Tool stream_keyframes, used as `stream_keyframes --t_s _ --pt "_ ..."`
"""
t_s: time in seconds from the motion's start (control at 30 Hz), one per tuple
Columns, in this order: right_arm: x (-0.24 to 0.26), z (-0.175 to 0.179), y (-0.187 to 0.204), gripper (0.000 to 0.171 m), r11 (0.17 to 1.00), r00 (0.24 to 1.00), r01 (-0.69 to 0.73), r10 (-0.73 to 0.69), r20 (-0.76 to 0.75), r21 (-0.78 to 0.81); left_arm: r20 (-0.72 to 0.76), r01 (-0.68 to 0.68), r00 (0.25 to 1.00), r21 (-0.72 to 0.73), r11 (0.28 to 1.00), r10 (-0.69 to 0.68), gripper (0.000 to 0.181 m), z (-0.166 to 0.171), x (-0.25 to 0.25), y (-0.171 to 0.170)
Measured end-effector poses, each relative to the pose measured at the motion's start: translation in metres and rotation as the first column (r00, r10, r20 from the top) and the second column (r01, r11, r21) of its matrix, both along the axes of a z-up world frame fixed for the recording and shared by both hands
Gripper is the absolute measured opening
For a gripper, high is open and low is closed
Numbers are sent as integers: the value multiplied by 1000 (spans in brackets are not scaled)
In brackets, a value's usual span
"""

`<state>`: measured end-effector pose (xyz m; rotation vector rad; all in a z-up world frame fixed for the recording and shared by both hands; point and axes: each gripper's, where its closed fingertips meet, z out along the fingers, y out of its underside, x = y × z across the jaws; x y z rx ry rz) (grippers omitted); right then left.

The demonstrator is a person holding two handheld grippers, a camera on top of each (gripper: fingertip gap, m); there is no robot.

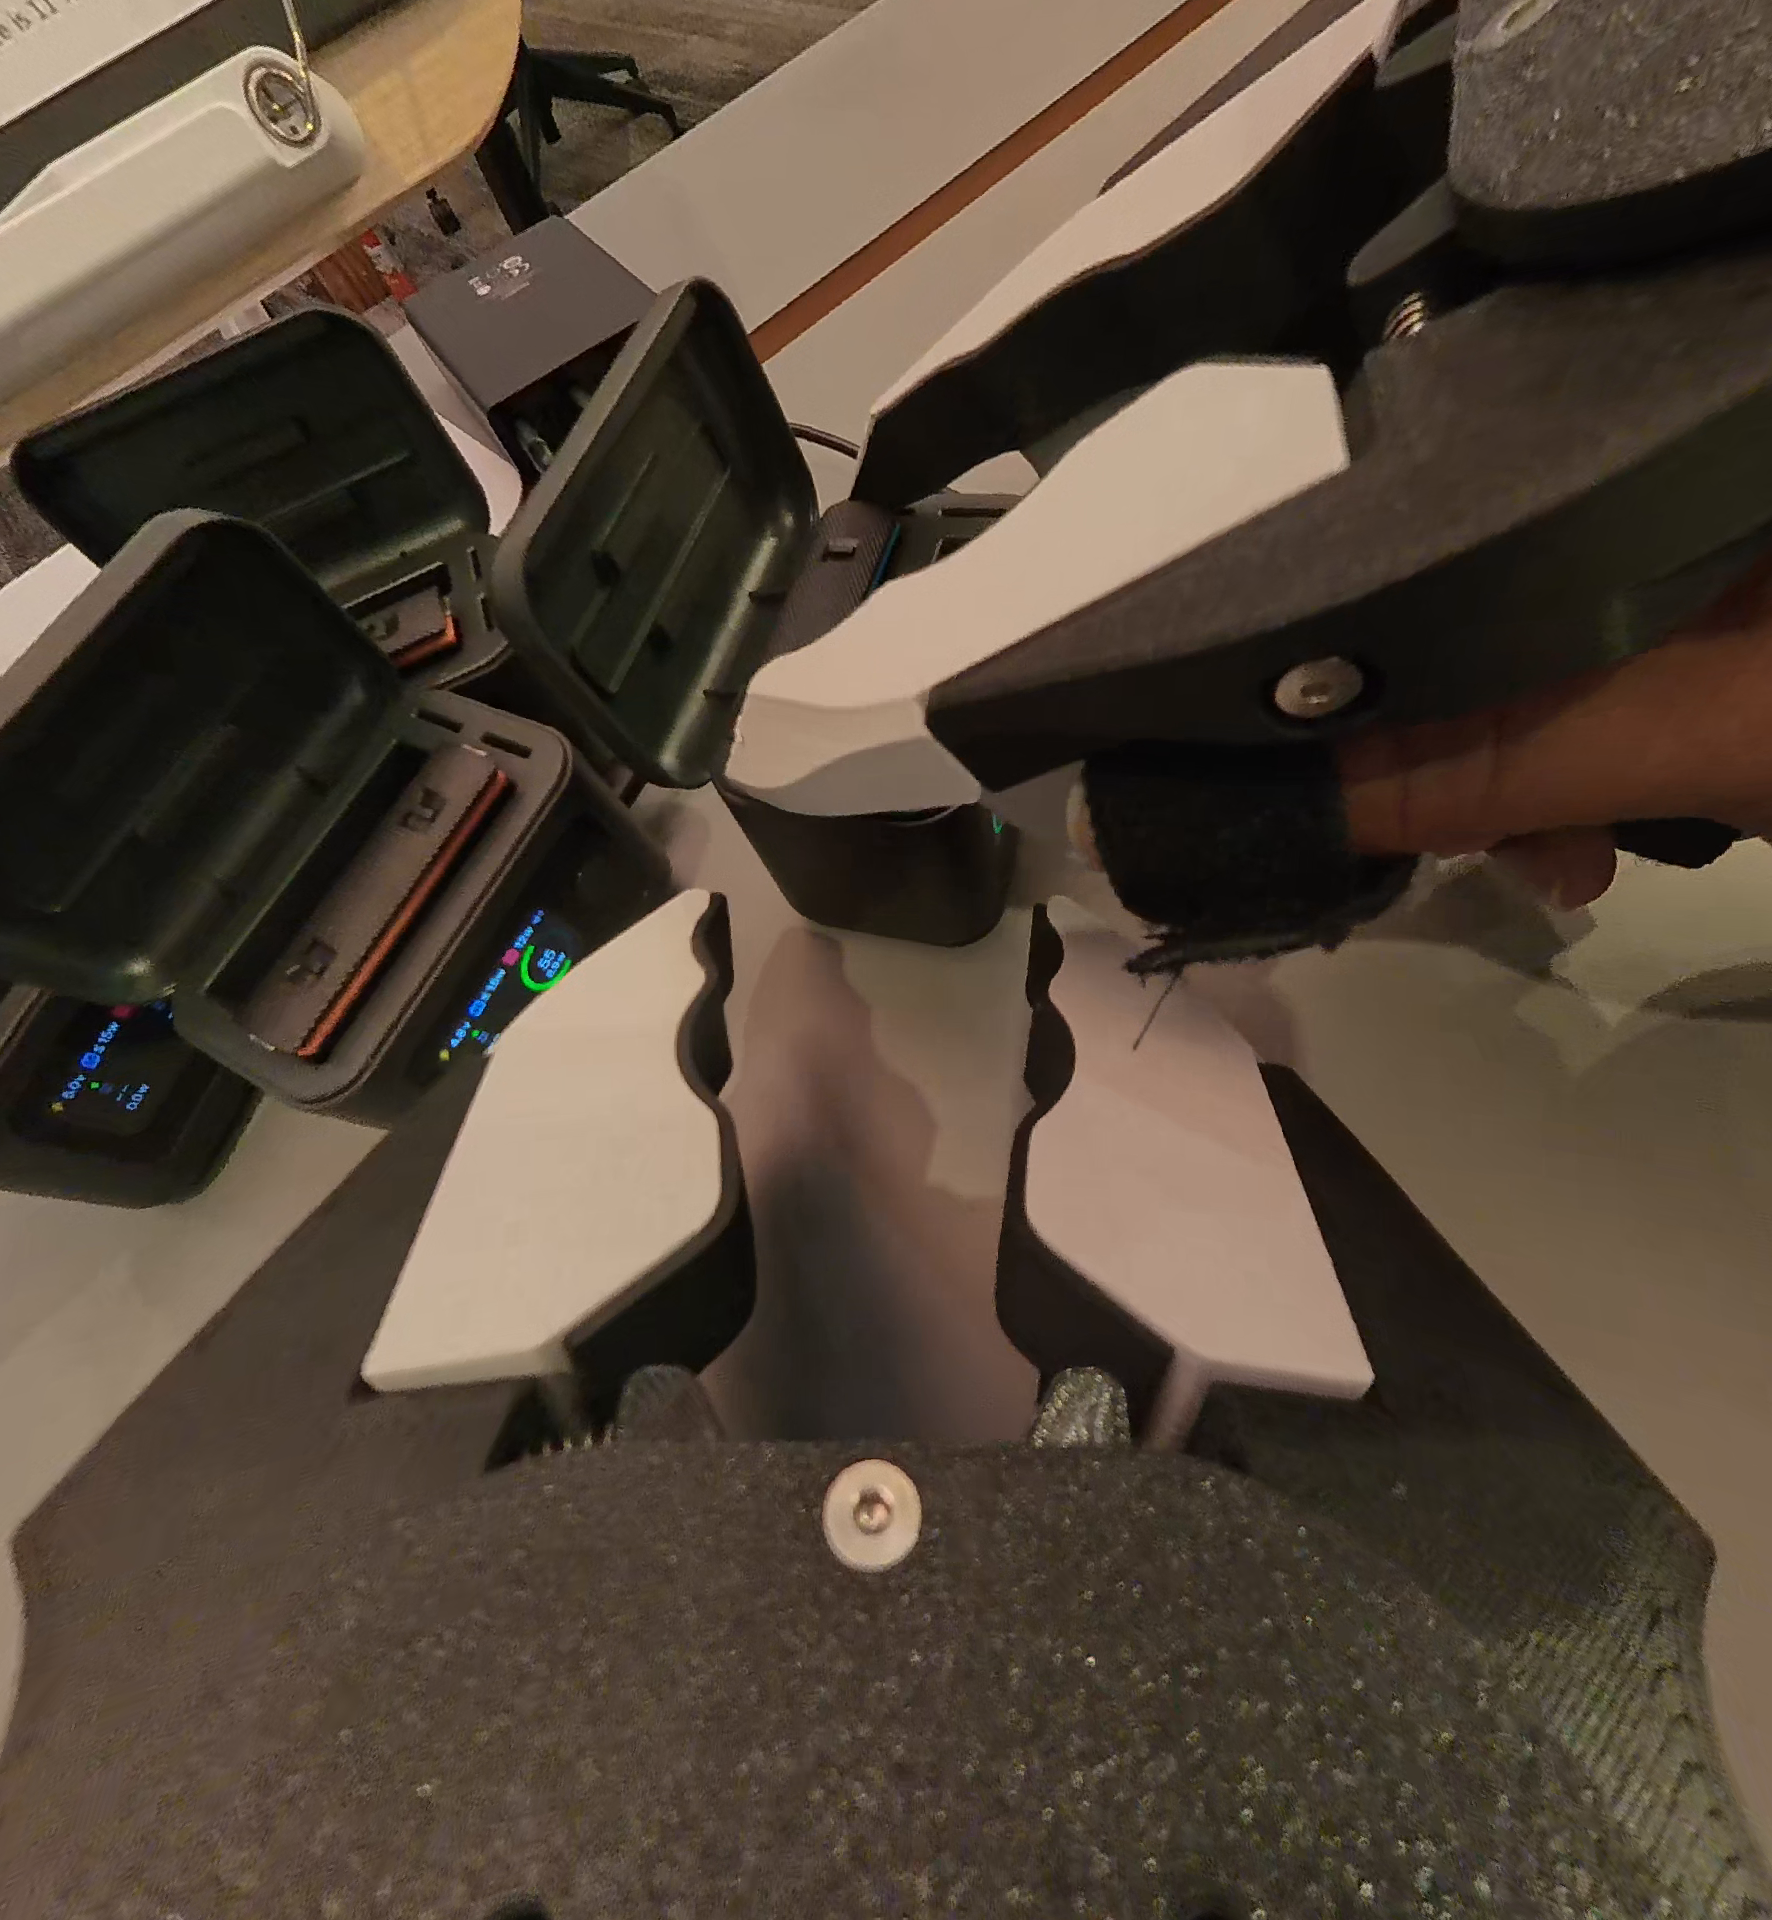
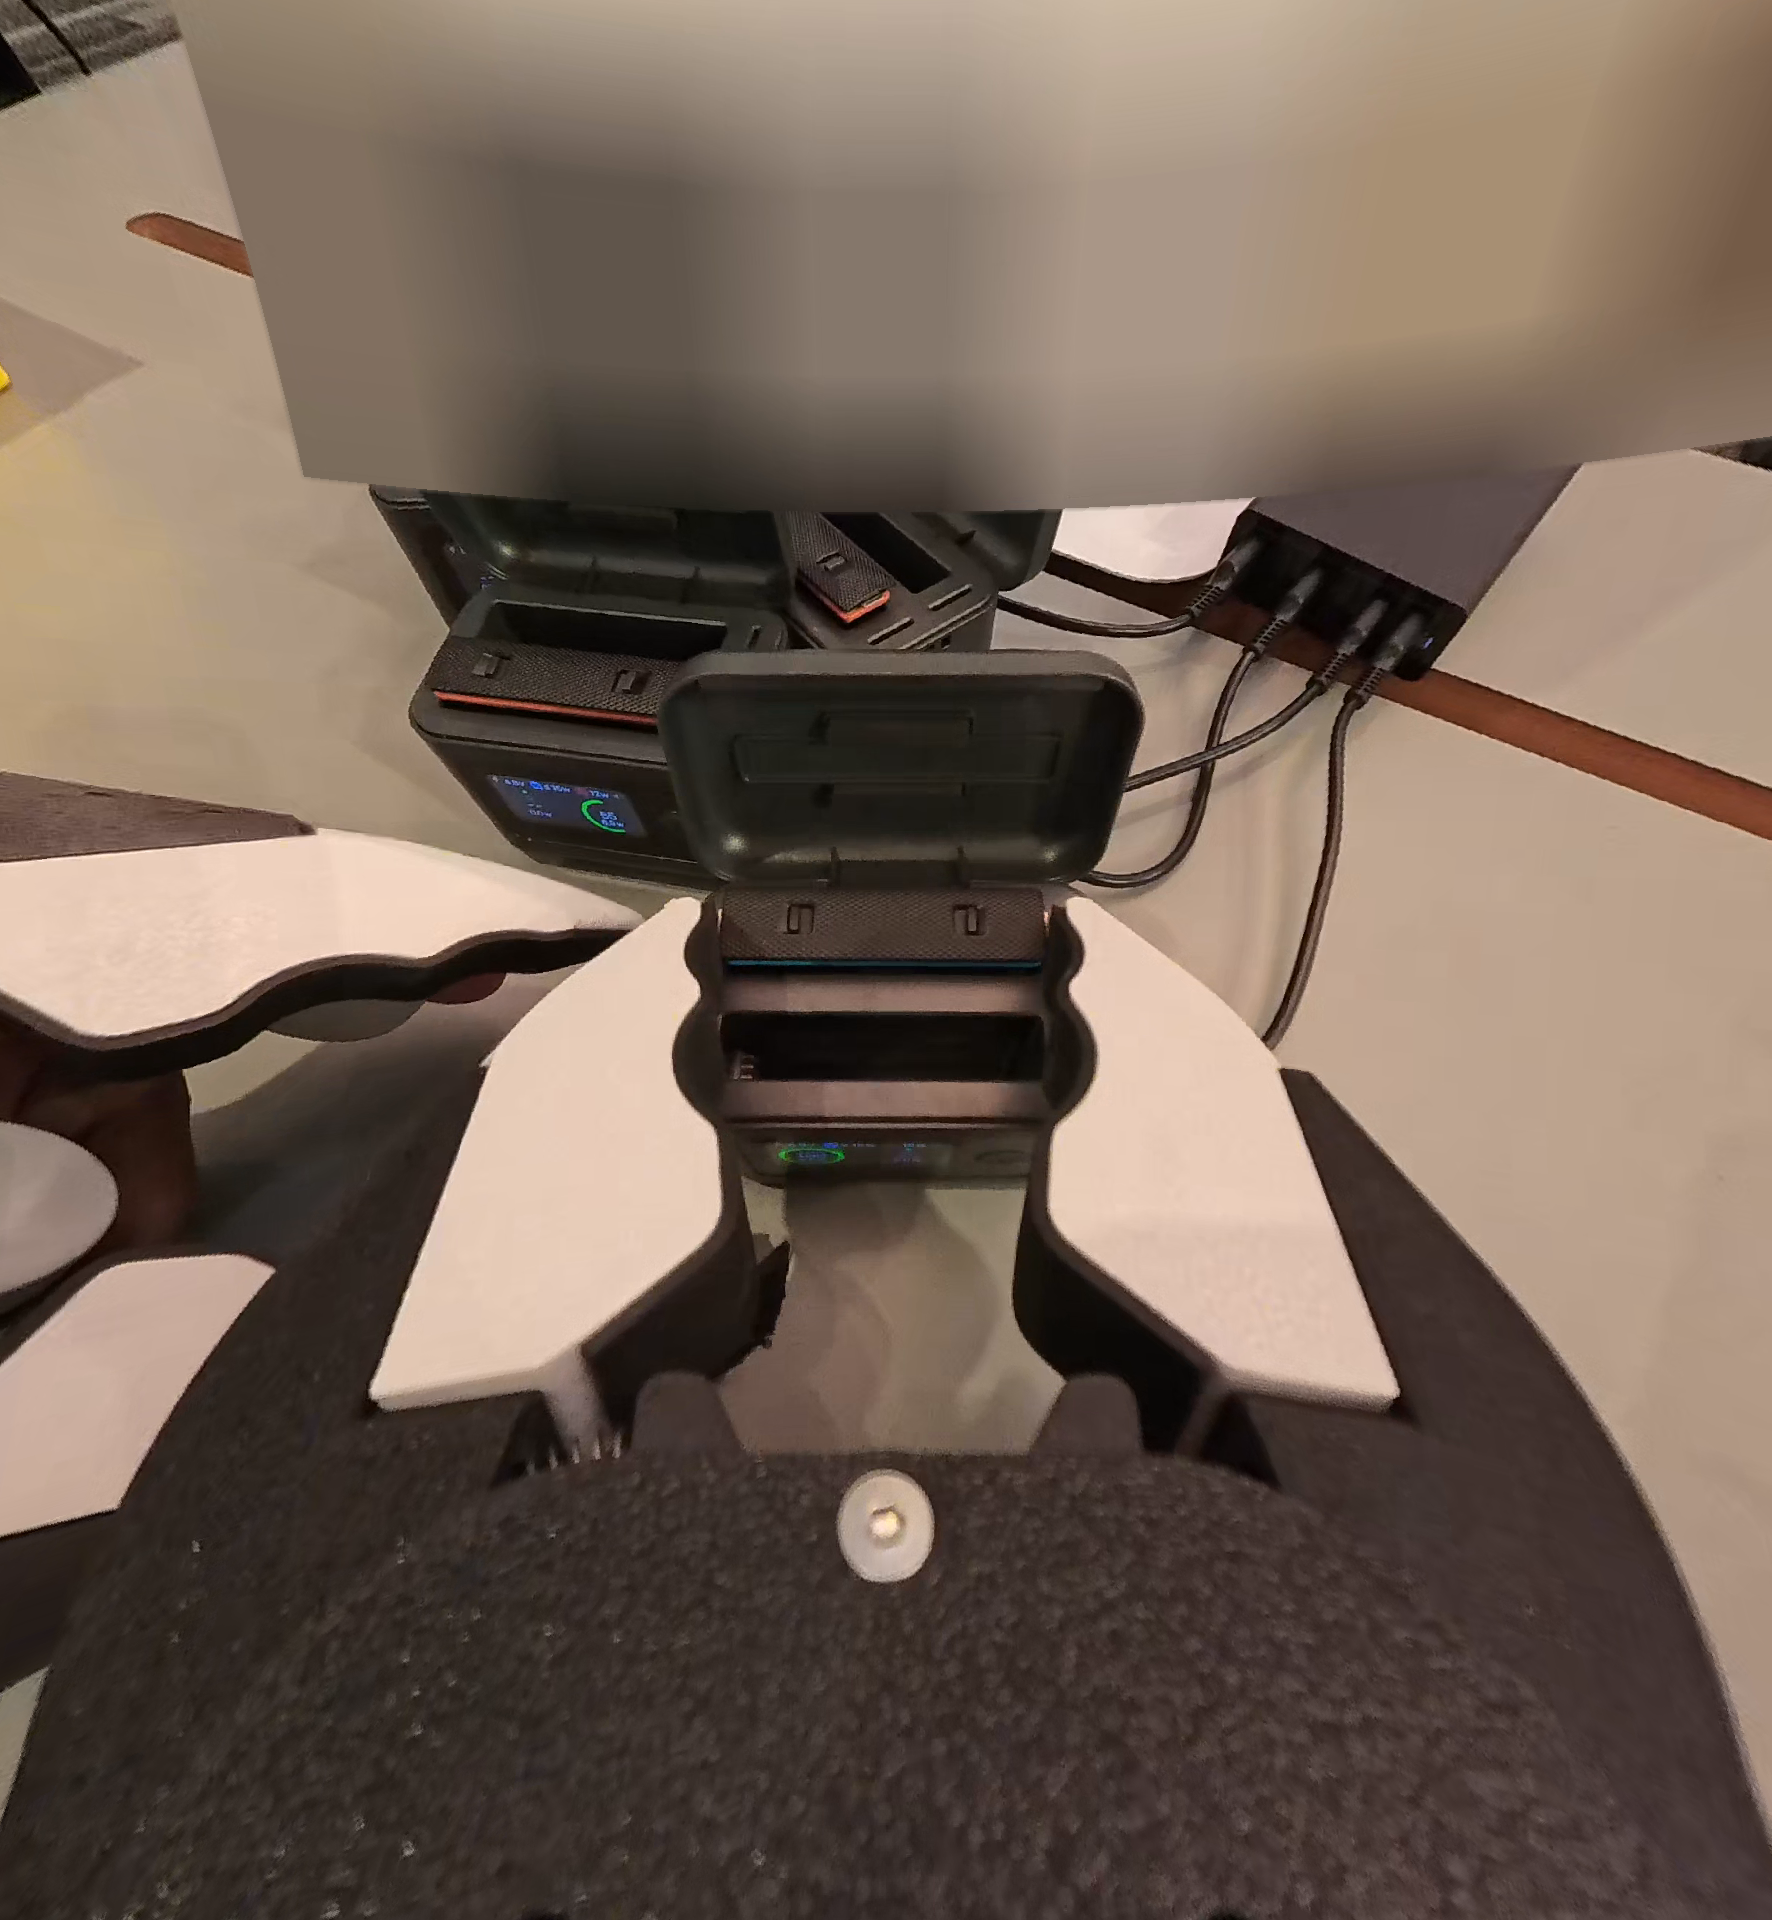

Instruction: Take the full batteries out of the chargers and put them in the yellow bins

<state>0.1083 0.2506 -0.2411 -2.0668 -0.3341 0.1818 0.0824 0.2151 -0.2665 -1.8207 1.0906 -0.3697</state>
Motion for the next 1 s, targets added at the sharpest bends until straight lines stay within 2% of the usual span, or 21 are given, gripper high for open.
stream_keyframes --t_s 0.27,0.5,1.0 --pt "0 0 0 59 1000 1000 -15 15 -8 -9 -84 46 995 -51 998 -50 67 -15 9 8" --pt "0 0 -1 59 1000 1000 -19 19 -10 -10 -87 76 993 -58 995 -81 60 -16 20 18" --pt "0 0 -1 58 1000 1000 -23 23 -4 -4 -63 100 992 -119 988 -108 57 -18 21 17"
